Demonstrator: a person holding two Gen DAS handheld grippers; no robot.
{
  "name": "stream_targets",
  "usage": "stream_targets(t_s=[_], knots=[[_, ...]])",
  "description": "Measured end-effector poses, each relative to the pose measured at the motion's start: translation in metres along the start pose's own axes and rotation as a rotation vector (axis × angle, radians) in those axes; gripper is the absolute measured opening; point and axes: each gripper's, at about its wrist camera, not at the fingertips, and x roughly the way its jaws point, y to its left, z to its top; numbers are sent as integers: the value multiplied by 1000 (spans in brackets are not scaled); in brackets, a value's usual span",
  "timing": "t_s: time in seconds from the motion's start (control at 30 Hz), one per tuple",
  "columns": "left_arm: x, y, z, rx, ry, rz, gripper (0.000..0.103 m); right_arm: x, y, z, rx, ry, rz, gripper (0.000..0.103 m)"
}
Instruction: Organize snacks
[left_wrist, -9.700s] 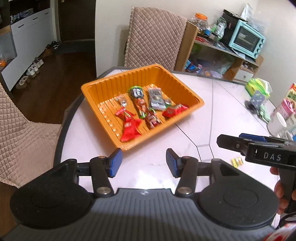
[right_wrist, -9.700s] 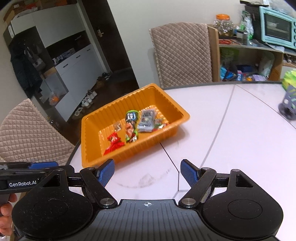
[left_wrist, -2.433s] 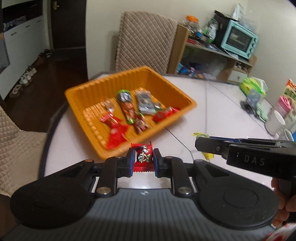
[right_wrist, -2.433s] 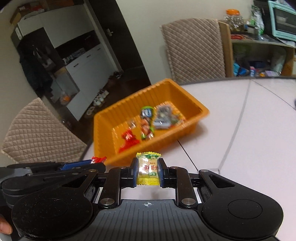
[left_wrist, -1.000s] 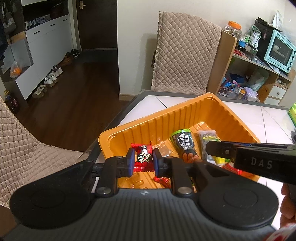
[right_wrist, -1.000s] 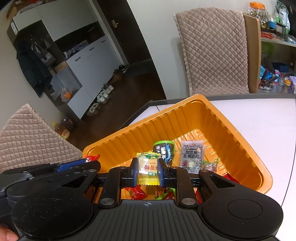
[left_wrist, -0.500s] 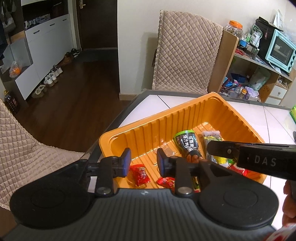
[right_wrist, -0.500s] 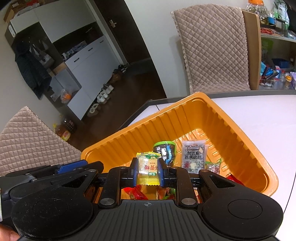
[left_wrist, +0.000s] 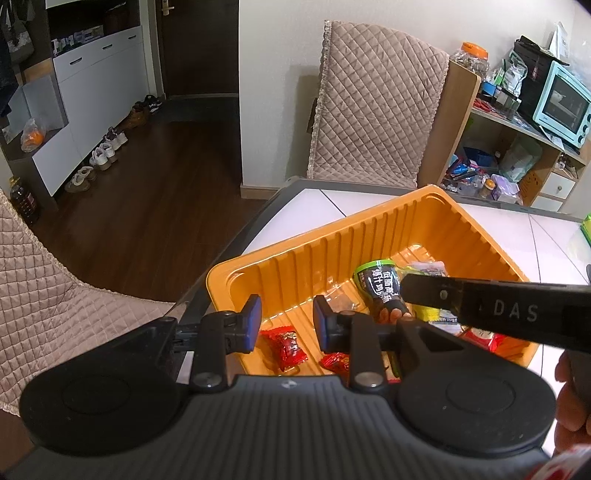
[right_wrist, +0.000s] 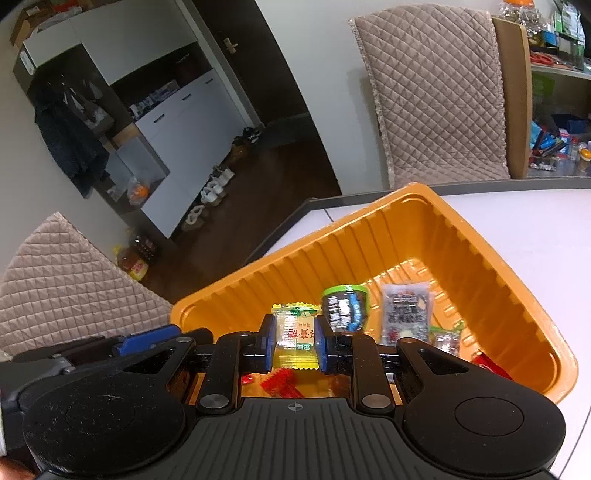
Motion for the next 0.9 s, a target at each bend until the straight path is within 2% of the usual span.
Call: stream_targets(t_s=[0.13, 0.2, 0.23, 0.3, 0.43, 0.5, 0.57, 0.73, 0.9], knots=[[0, 0, 0, -1, -2, 0, 27, -1, 1, 3, 24, -16, 27, 25], [-2, 1, -1, -4, -3, -1, 27, -2, -1, 6, 54, -21, 41, 46], [-2, 1, -1, -5, -4, -2, 27, -4, -1, 8, 66, -32, 44, 60], [-5, 1, -2, -5, -5, -4, 27, -11, -2, 8, 75, -72, 42, 62], [-13, 1, -5, -14, -3, -13, 31, -23, -7, 9, 102, -72, 31, 63], [-20, 1, -6, -24, -4, -16, 35, -33, -10, 9, 117, -80, 25, 67], [-28, 1, -9, -30, -4, -22, 42, -44, -14, 6, 123, -86, 7, 76], [-54, -3, -18, -27, -10, -24, 48, -78, -24, -7, 117, -108, -52, 82], [-82, -7, -31, -32, 8, -59, 55, -116, -31, -28, 116, -120, -104, 88]])
